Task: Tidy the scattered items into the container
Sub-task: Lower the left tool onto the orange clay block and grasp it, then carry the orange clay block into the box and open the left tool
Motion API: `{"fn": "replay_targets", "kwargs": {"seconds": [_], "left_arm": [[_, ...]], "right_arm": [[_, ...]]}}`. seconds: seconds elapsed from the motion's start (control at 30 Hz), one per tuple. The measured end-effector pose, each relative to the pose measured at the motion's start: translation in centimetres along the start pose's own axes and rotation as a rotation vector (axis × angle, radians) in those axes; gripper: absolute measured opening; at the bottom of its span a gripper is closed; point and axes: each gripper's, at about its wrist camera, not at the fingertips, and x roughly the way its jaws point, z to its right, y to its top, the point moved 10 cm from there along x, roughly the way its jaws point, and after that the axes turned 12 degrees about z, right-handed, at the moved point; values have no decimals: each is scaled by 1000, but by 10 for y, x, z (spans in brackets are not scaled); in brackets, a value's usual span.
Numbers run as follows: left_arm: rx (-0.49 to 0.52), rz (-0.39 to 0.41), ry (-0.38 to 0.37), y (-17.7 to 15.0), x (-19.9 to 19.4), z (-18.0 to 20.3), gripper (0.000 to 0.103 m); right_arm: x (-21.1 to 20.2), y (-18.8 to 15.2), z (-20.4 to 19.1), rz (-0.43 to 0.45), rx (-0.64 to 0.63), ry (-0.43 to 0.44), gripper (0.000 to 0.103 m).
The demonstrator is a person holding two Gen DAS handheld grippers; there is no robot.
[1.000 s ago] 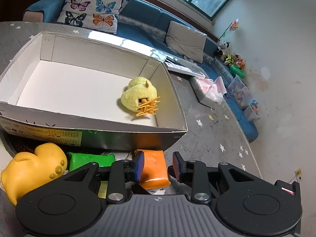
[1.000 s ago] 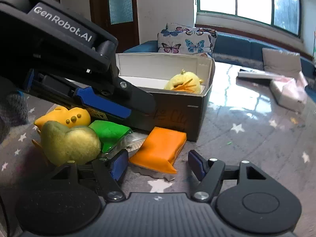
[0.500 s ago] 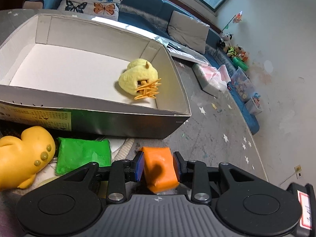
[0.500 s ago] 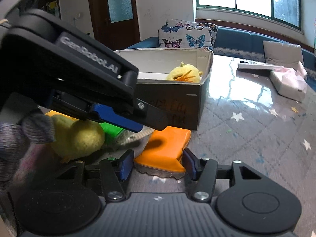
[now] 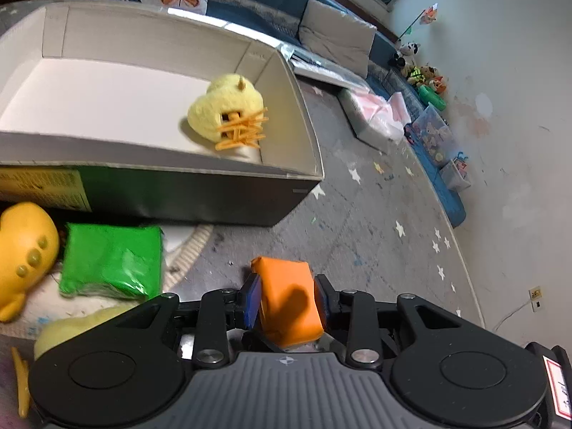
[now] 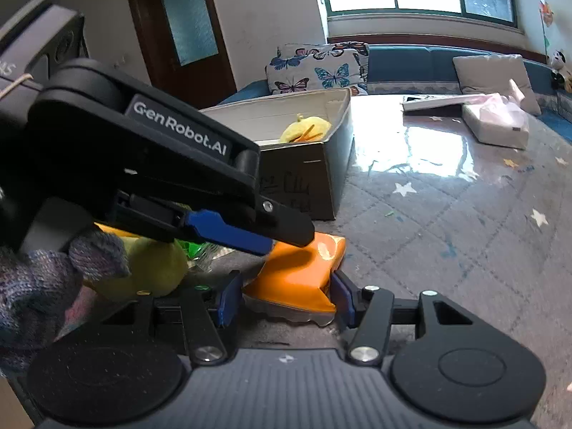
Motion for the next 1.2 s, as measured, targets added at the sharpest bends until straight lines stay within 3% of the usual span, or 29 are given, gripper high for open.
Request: {"fn": "replay_targets", "kwargs": {"seconds": [0.37, 0.63, 0.93, 1.2], "left_arm": [[-4, -9, 5, -8, 7, 1, 33], [-23, 15, -6, -3, -9, 0, 30], [-2, 155, -35, 46, -43, 15, 29], [-21, 230, -27, 98, -35, 6, 28]], "right_arm": [[-6, -2, 4, 15, -2, -8, 55], [-12, 2, -3, 22, -33, -5, 55], [-16, 50, -24, 119, -132, 19, 55], [21, 92, -31, 166, -227, 37, 55]]}}
